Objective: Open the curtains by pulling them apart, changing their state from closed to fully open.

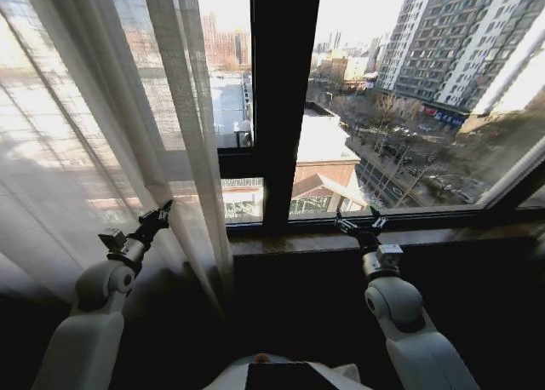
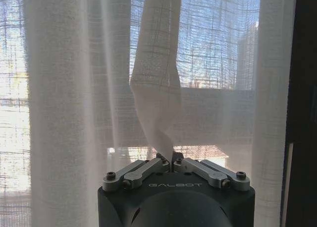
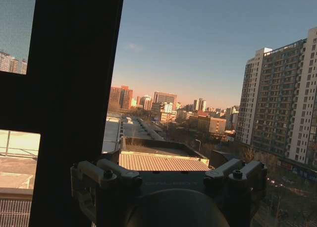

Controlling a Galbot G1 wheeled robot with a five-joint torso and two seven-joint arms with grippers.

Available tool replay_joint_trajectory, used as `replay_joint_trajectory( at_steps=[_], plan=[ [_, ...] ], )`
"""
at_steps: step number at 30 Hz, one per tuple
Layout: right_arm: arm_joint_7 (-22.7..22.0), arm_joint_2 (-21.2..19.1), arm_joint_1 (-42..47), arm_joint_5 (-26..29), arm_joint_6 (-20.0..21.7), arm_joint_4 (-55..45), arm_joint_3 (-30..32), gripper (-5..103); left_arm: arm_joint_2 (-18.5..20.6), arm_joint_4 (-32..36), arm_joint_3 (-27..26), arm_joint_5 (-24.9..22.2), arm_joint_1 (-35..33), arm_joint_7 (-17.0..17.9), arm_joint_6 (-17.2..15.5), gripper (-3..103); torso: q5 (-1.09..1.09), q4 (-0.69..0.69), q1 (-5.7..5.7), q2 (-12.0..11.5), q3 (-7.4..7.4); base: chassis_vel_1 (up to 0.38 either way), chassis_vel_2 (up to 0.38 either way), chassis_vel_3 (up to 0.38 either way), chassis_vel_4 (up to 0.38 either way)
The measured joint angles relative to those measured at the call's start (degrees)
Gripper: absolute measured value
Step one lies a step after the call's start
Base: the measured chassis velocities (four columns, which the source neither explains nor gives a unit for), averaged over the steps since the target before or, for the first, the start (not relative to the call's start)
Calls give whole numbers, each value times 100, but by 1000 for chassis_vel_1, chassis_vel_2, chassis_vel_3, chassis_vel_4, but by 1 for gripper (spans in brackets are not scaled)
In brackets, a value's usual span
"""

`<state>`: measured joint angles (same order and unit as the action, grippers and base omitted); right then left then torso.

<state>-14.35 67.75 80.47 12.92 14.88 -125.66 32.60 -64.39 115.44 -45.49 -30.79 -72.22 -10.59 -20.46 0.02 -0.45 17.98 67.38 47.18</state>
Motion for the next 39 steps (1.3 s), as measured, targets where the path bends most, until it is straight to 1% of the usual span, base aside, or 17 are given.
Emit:
replay_joint_trajectory(
  at_steps=[8,12,16,17,31,33,37,39],
  plan=[
    [-2,15,-1,7,-15,1,5,100,-31,87,-9,1,-74,40,0,0,-2,2,0,0,0,268,263,-254,-251],
    [-3,29,13,10,-19,1,11,100,-38,109,-13,3,-94,41,0,0,2,0,0,0,0,319,322,-353,-329],
    [-5,32,34,12,-23,-17,18,100,-66,130,-23,9,-126,41,0,0,-2,0,0,0,0,323,317,-346,-333],
    [-5,31,41,13,-23,-24,20,100,-80,151,-34,15,-148,41,0,0,1,0,0,0,0,341,380,-342,-359],
    [-9,31,66,20,-26,-62,23,100,-119,253,-125,23,-268,32,10,0,-2,1,0,0,0,362,366,-364,-351],
    [-12,36,73,21,-27,-62,29,100,-137,270,-126,24,-291,26,14,0,2,0,0,0,0,331,340,-344,-341],
    [-14,38,81,24,-27,-67,36,100,-142,294,-138,25,-308,20,19,0,-2,1,0,0,0,354,342,-340,-345],
    [-15,38,82,26,-27,-72,39,100,-141,308,-149,25,-312,19,20,0,2,1,0,0,0,373,359,-360,-325]
  ],
)
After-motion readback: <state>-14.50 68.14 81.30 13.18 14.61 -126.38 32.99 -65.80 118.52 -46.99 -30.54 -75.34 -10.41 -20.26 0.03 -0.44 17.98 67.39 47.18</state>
